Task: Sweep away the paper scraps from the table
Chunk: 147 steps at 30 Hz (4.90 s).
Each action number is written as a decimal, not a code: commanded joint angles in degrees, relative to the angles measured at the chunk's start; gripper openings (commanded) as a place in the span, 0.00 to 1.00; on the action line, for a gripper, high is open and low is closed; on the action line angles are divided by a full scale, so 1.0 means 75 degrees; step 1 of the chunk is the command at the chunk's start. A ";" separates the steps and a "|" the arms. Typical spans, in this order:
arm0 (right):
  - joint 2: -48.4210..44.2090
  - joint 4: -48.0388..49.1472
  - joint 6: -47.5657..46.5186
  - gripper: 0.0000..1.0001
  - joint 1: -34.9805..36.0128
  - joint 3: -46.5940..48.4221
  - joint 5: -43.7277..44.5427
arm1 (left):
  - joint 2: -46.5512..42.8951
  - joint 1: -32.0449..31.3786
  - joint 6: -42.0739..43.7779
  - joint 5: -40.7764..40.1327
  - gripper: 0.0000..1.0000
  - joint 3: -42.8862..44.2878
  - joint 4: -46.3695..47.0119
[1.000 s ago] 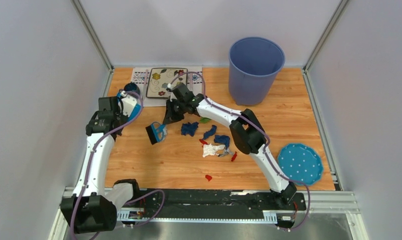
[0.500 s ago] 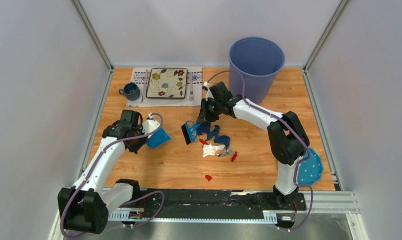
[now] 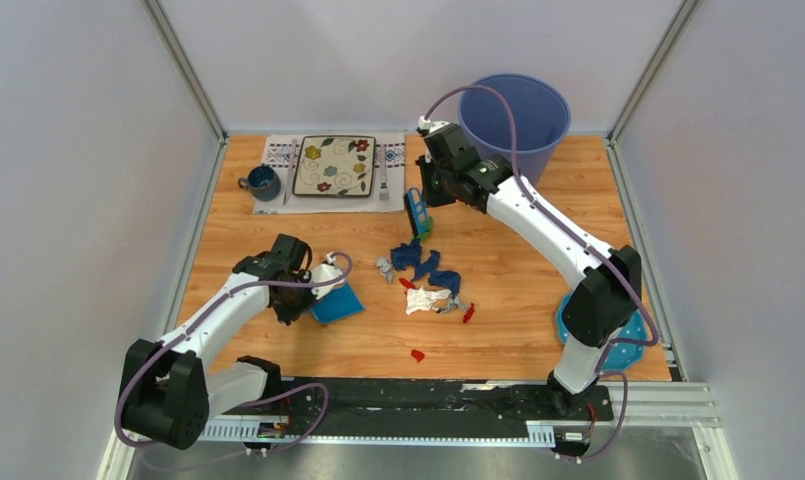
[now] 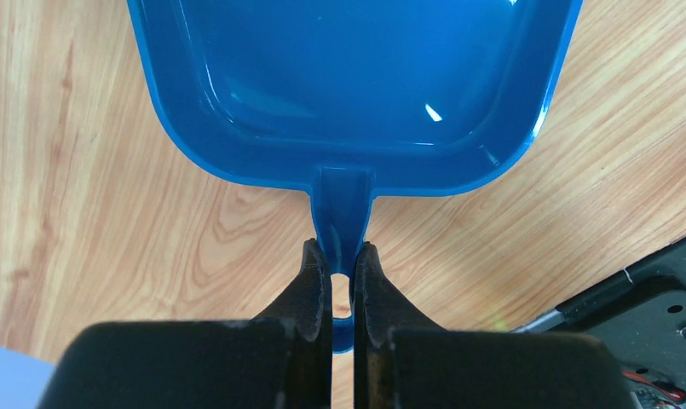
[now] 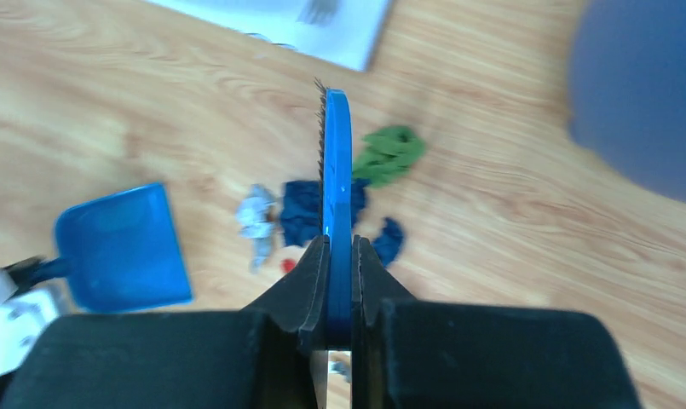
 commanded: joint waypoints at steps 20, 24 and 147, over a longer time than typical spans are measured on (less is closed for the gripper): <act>0.1926 0.0100 0.0487 0.00 0.1679 0.0978 -0.2052 | 0.1590 -0.0575 -0.0288 0.0371 0.00 0.0701 0.0670; 0.1997 0.0547 0.0933 0.00 0.1739 0.1178 -0.2701 | 0.1626 -0.0575 -0.0418 0.0942 0.00 0.0900 0.0553; 0.1856 -0.1398 -0.4820 0.00 -0.2608 0.3615 -0.0400 | 0.0817 0.0350 -0.2035 0.2070 0.00 0.4205 -0.0665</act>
